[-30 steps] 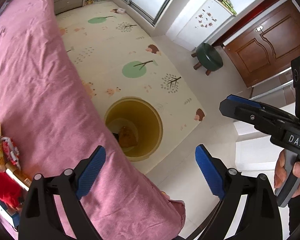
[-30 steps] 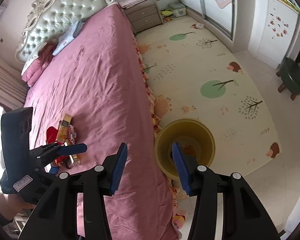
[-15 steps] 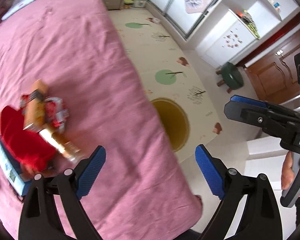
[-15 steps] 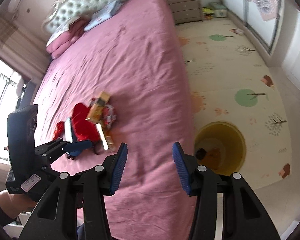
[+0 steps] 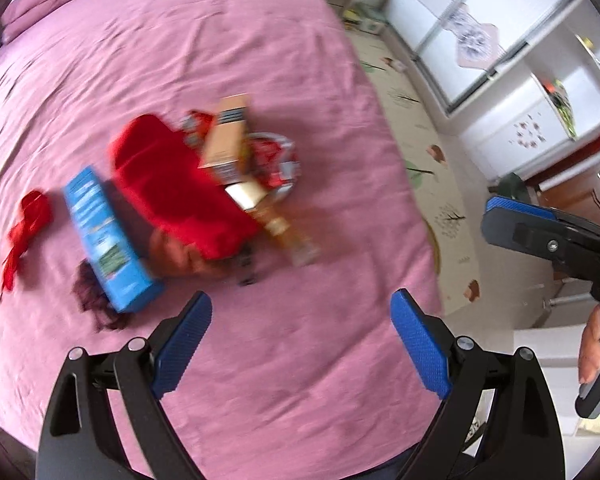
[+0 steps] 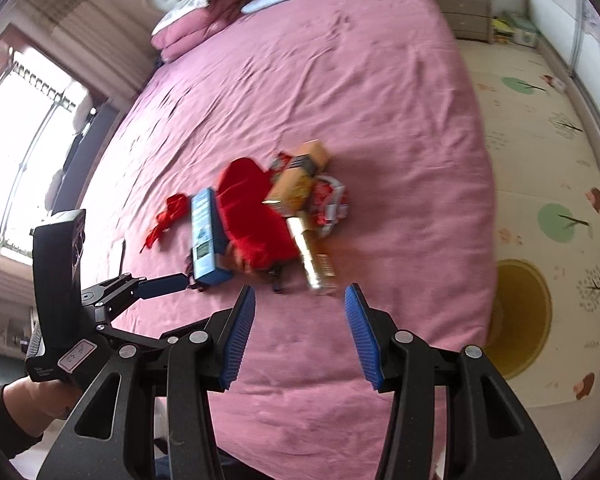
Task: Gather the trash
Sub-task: 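Move both tools back to the pile on the bed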
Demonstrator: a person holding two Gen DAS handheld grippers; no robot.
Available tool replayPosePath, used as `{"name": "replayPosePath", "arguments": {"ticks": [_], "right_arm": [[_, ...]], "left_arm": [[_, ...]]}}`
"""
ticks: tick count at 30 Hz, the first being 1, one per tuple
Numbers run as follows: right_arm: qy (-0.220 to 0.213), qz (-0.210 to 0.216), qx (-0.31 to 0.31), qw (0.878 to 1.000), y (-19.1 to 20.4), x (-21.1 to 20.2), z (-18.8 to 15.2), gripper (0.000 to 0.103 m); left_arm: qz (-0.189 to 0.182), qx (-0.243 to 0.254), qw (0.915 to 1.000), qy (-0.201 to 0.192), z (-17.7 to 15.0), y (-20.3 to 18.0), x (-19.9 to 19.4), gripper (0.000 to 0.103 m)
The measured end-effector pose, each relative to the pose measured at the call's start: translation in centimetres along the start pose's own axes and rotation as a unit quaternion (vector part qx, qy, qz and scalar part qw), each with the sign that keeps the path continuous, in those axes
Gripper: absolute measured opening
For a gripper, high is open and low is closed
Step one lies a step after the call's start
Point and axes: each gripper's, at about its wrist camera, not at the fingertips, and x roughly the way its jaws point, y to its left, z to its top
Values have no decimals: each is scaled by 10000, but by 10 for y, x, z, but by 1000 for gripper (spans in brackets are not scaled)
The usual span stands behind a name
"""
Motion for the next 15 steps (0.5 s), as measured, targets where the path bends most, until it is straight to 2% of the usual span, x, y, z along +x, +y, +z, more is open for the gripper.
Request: {"name": "replayPosePath", "arguments": {"ticks": [9, 15], "right_arm": [[341, 167, -456, 9982, 64, 47, 12, 47], [540, 198, -732, 9957, 103, 79, 19, 47]], "left_arm": [[246, -685, 9973, -26, -24, 84, -13, 90], [281, -976, 9948, -41, -34, 124, -18, 90]]}}
